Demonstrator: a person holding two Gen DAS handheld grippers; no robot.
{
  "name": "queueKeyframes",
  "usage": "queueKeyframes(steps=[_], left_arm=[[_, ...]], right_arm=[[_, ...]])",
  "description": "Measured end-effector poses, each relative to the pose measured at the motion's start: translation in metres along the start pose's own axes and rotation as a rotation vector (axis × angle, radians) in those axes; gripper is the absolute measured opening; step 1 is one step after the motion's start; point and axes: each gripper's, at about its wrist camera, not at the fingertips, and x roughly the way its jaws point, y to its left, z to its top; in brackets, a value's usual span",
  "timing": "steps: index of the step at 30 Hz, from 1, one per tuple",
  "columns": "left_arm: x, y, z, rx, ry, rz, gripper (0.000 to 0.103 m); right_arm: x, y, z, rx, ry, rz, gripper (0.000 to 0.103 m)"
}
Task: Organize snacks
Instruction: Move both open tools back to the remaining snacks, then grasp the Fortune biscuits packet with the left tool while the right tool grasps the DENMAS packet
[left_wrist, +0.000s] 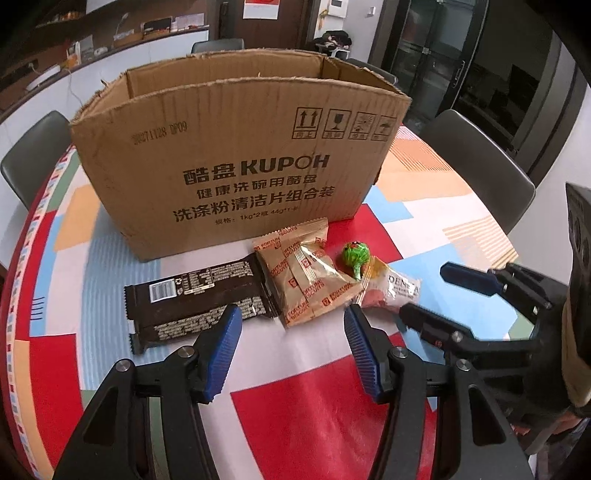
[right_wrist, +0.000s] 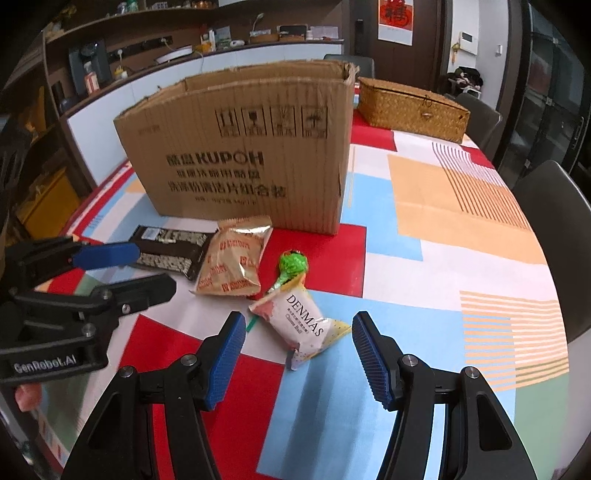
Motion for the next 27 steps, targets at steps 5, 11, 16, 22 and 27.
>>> queueKeyframes(steps=[5, 11, 16, 22, 27], left_arm=[[0.015, 0.0, 0.01, -0.012, 0.018, -0.006, 0.057], [0.033, -0.005, 0.026, -0.014, 0.04, -0.017, 0.057], [0.048, -0.008, 0.035, -0.01, 0.056, -0.008, 0.057], [0.063, -0.007, 0.038, -0.013, 0.086, 0.004, 0.056], [0.072, -0.002, 0.039, -0.025, 0.103, 0.002, 0.056]], right_arm=[[0.009, 0.0, 0.0, -0.013, 0.015, 0.004, 0.061], [0.016, -0.004, 0.002, -0.006, 0.026, 0.015, 0.061], [0.021, -0.007, 0.003, 0.002, 0.04, 0.024, 0.056], [0.026, -0.011, 0.003, 0.016, 0.049, 0.033, 0.054], [0.03, -0.013, 0.006, 0.031, 0.05, 0.039, 0.052]])
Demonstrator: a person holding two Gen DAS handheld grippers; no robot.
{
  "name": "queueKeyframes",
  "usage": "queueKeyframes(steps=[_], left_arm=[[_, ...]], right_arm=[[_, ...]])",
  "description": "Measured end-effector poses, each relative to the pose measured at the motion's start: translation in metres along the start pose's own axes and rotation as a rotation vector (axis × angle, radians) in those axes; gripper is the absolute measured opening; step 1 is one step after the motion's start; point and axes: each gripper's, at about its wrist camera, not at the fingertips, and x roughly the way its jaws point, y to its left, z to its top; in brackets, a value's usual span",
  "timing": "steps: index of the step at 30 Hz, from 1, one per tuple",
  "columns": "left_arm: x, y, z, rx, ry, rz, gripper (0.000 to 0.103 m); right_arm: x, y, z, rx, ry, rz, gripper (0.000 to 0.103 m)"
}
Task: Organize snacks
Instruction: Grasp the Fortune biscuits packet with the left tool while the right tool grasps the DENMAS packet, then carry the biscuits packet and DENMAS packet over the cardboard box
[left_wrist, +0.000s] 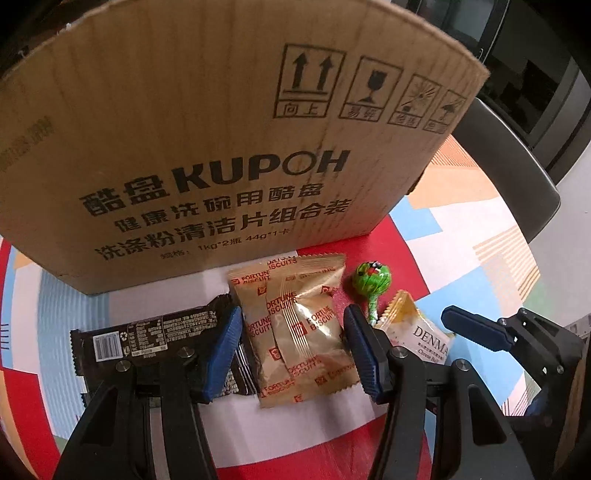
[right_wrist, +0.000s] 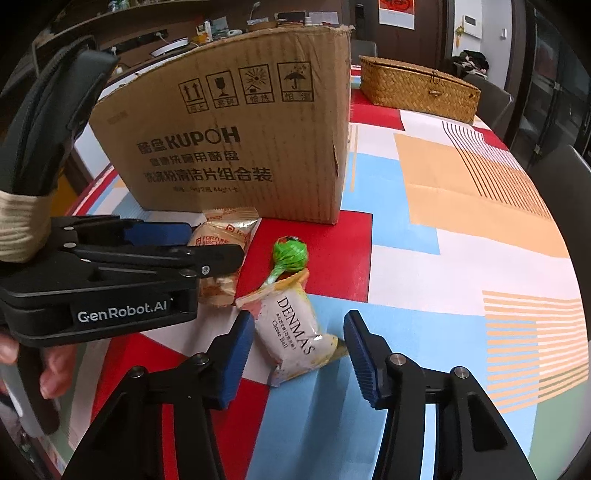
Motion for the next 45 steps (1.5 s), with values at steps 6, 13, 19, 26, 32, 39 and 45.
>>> queueKeyframes(steps=[6, 13, 19, 26, 32, 39, 45], left_arm=[[0.004, 0.004, -0.001, 0.003, 0.013, -0.014, 0.05], [0.003, 0.006, -0.005, 0.019, 0.012, -0.027, 0.042], [-0.012, -0.001, -0.014, 0.057, -0.022, -0.016, 0.04], [-0.044, -0.005, -0.032, 0.051, -0.086, -0.028, 0.04], [-0.081, -0.01, -0.039, 0.051, -0.153, -0.028, 0.04], [-0.121, -0.01, -0.042, 0.039, -0.226, -0.034, 0.04], [-0.161, -0.005, -0.045, 0.033, -0.306, -0.03, 0.04]], right_arm=[[0.004, 0.0, 0.003, 0.014, 0.003, 0.013, 0.048], [0.014, -0.004, 0.001, 0.034, 0.027, 0.004, 0.038], [0.007, -0.012, 0.001, 0.079, 0.014, 0.006, 0.035], [-0.018, -0.01, 0.002, 0.103, -0.048, 0.002, 0.035], [-0.044, -0.003, 0.004, 0.101, -0.105, 0.005, 0.035], [-0.075, 0.012, 0.009, 0.086, -0.18, 0.005, 0.035], [-0.103, 0.026, 0.014, 0.069, -0.245, 0.007, 0.035]])
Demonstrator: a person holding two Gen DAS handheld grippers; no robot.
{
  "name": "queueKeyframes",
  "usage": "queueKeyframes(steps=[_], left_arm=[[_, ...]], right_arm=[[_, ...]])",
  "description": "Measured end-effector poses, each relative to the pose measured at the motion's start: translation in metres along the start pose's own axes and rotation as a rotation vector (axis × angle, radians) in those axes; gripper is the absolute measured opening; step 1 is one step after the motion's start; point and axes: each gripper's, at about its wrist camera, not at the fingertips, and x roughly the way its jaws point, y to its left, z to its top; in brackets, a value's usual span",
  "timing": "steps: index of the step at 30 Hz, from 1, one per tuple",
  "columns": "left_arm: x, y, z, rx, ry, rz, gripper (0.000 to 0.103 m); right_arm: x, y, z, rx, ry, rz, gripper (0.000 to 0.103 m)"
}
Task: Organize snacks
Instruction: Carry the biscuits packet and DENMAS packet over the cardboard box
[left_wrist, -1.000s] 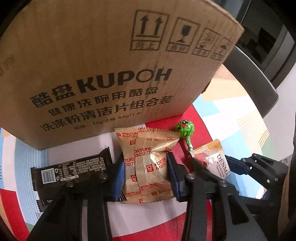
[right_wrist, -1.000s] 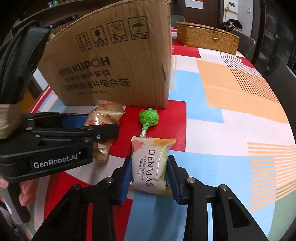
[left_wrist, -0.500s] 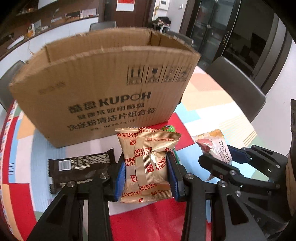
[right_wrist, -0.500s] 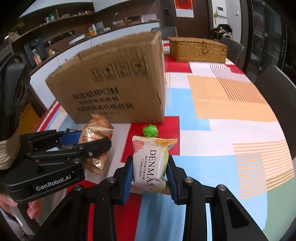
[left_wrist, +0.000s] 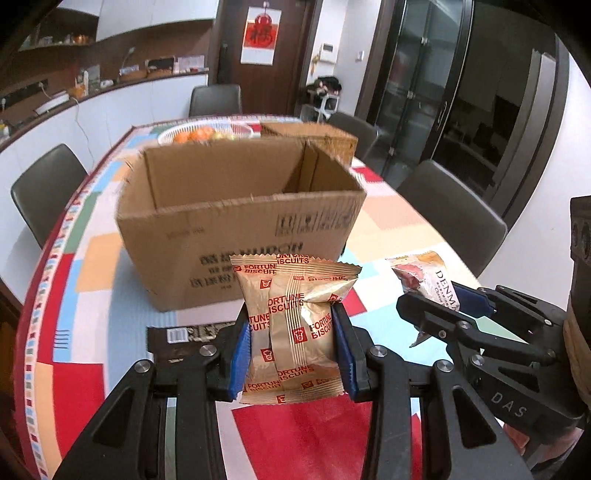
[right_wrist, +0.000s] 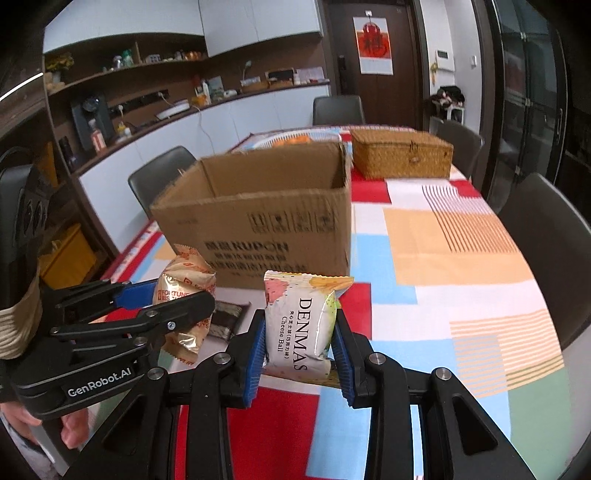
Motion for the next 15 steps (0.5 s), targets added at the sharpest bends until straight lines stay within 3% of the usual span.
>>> queueKeyframes(steps=[15], left_arm=[[-0.057, 0.016, 0.026, -0.005, -0.179, 0.035, 0.04]], right_arm=[[-0.039, 0.033, 0.031, -0.033, -0.13, 0.021, 0.035]])
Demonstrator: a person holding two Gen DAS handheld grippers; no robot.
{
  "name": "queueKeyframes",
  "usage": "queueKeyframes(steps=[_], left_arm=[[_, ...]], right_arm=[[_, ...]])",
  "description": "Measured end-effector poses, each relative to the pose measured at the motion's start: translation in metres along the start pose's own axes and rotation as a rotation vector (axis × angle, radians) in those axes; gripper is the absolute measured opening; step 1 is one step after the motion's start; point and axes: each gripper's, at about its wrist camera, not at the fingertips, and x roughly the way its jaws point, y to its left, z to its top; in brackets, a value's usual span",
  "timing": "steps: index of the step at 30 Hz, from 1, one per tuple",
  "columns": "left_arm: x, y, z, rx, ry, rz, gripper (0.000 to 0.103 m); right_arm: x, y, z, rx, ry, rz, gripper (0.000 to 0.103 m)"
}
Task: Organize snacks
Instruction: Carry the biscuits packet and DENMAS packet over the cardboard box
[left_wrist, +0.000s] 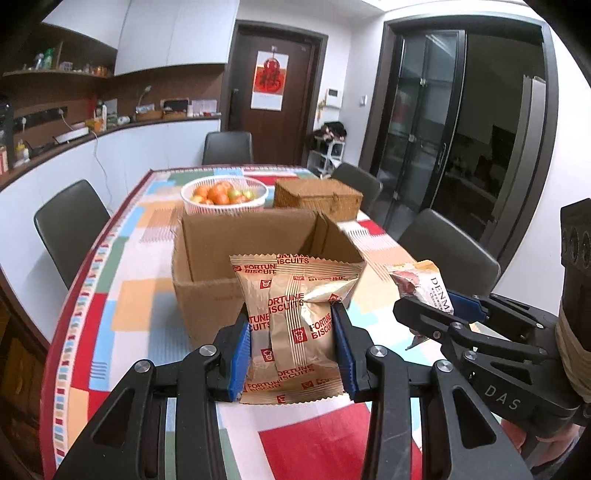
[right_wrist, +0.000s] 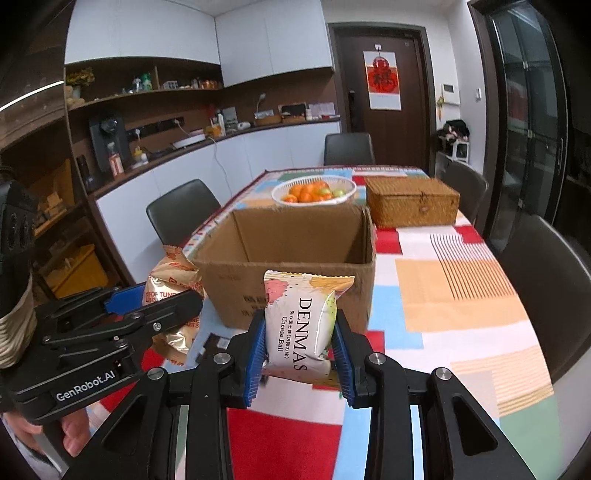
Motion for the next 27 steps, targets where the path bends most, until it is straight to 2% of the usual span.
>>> queueKeyframes(steps=[14, 27], left_arm=[[-0.015, 0.014, 0.042, 0.032, -0.102, 0.055, 0.04], [0.022, 0.039, 0.066, 0.0, -0.059, 0.061, 0.04]], right_arm=[[0.003, 0.013, 0.051, -0.049, -0.073, 0.017, 0.035], [0.042, 0.015, 0.083, -0.068, -0.041, 0.021, 0.035]])
